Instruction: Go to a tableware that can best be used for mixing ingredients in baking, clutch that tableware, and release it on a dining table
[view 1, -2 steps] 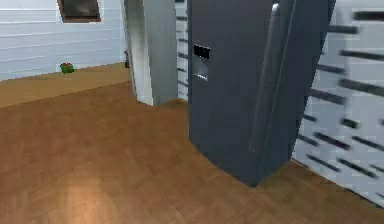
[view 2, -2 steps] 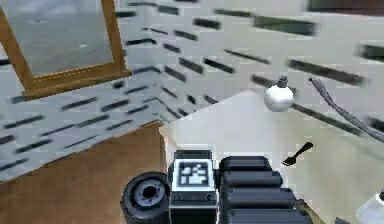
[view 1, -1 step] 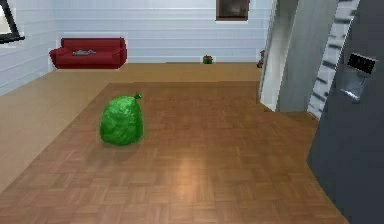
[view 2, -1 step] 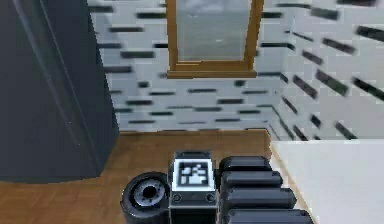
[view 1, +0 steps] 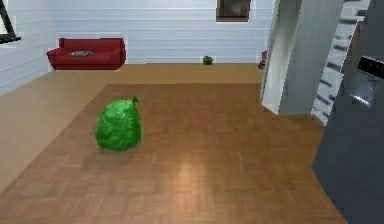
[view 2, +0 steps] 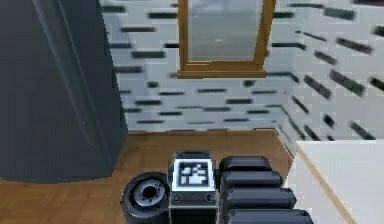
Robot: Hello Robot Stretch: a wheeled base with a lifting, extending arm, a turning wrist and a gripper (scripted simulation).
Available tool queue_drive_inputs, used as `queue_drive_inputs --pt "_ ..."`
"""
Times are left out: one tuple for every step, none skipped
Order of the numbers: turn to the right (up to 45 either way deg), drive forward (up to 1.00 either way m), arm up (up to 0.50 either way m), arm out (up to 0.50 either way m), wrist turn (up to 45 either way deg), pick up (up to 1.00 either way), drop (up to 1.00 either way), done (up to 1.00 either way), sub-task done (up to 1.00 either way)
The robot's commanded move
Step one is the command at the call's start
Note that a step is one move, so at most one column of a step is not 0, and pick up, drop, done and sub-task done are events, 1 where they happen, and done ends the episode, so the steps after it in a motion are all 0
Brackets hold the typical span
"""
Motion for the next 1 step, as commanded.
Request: queue_drive_inputs --pt "6.0 0.00 0.00 0.00 0.0 0.00 0.00 0.00 0.00"
